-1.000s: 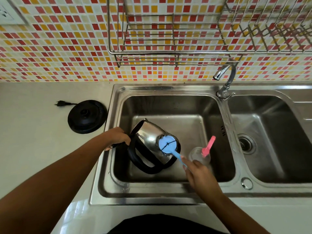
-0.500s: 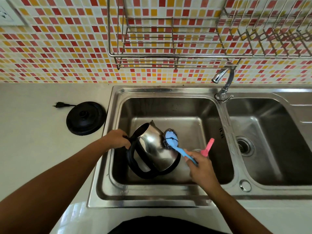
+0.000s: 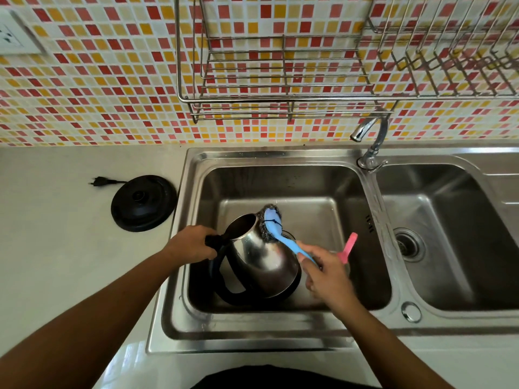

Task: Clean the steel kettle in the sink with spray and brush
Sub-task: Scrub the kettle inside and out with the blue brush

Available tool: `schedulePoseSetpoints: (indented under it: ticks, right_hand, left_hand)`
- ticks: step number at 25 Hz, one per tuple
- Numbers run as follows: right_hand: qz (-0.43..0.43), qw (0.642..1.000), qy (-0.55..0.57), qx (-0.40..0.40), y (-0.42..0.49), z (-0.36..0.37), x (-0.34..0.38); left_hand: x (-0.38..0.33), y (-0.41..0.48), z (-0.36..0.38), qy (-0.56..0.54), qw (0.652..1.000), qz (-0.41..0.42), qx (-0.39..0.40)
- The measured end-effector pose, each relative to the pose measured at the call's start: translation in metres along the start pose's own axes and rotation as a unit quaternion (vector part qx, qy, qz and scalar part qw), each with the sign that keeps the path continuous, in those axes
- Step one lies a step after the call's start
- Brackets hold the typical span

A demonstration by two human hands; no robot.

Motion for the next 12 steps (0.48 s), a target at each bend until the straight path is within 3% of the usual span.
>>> schedulePoseSetpoints:
  ticks: [6, 12]
  right_hand:
    - [0.063, 0.994, -0.068, -0.062, 0.012, -0.019, -0.028]
    - [0.020, 0.999, 0.005, -0.039, -0.005, 0.004, -0.002]
  left_hand:
    - [-0.007, -0.002, 0.002, 0.027, 0.999, 0.037, -0.028]
    - [-0.003, -0.001, 0.000, 0.002, 0.998, 0.045, -0.051]
Point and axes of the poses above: each hand's wrist, its own y-axis towards the middle knuckle, its own z-axis out of the palm, x = y × z, the point moved 9 cm from there along y, towards the middle knuckle, and after that the axes turned 8 degrees about -z, right-handed, at the moved point
